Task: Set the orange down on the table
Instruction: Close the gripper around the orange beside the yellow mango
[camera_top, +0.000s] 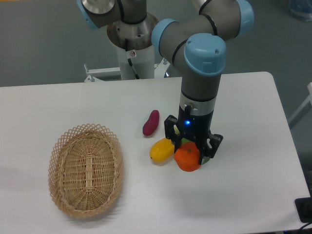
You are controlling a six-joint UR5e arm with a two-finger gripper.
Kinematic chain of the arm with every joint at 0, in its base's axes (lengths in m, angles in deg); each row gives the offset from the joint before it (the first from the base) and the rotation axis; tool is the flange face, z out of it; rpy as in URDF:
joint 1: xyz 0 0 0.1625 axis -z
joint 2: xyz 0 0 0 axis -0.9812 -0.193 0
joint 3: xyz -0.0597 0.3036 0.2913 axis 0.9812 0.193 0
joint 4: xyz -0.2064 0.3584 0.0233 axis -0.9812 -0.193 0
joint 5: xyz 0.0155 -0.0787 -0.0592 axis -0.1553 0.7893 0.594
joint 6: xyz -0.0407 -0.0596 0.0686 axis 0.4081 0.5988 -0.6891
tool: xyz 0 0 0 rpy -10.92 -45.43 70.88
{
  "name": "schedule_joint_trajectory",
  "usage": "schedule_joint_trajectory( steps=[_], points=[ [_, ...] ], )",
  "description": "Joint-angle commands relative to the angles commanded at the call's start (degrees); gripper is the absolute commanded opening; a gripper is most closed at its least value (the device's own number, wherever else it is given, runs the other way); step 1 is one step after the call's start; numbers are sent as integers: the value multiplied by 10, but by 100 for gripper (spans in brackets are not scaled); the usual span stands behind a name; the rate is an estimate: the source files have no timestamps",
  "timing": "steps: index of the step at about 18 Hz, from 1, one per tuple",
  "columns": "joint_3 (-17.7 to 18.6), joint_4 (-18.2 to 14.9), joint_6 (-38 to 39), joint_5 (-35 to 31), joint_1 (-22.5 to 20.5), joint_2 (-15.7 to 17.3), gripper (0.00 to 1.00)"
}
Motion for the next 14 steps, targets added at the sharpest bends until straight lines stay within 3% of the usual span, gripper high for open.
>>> schedule_joint_trajectory(
  steps=[12, 14],
  points=[
    [3, 10, 0, -2, 3, -13, 67],
    [5, 36, -5, -3, 1, -31, 67]
  ],
)
